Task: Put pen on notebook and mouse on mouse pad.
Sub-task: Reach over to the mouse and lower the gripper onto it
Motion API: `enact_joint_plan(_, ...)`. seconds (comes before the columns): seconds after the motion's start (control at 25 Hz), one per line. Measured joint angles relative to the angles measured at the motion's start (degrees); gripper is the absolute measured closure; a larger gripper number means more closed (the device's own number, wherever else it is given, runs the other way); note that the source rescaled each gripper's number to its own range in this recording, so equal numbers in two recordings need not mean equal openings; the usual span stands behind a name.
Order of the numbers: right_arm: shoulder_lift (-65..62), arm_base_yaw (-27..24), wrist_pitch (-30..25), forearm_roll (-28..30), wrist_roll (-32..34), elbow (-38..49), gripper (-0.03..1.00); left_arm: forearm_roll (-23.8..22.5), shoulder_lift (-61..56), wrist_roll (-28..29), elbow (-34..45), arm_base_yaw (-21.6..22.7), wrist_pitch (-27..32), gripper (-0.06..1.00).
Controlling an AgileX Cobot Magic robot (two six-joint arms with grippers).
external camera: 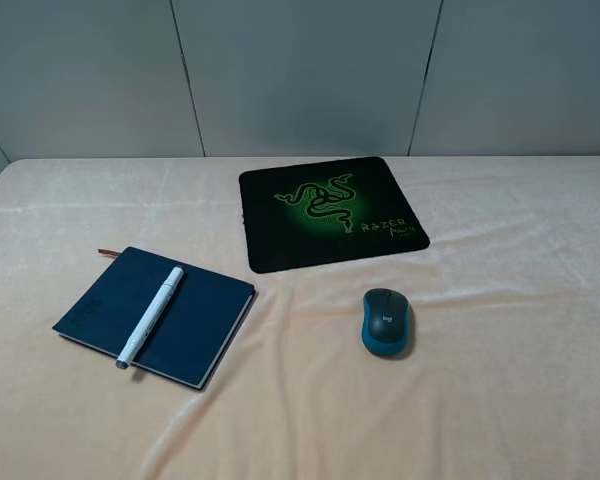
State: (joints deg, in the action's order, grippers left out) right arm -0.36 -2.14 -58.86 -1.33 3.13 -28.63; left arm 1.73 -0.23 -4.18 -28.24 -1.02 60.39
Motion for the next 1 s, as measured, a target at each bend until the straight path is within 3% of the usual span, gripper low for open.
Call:
enact_joint_plan(0.6,1.77,0.00,-0.06,-1.69,0.00,-0.49,-0.03,-0.11,0.00,0.00,0.00,0.00,0.00,-0.06)
enact_joint_plan(1.0,31.41,0.00,3.54,-1.97,-3.46,-12.42,-0.03,-0.17,0.00,0.00,0.00,0.00,0.00,-0.06)
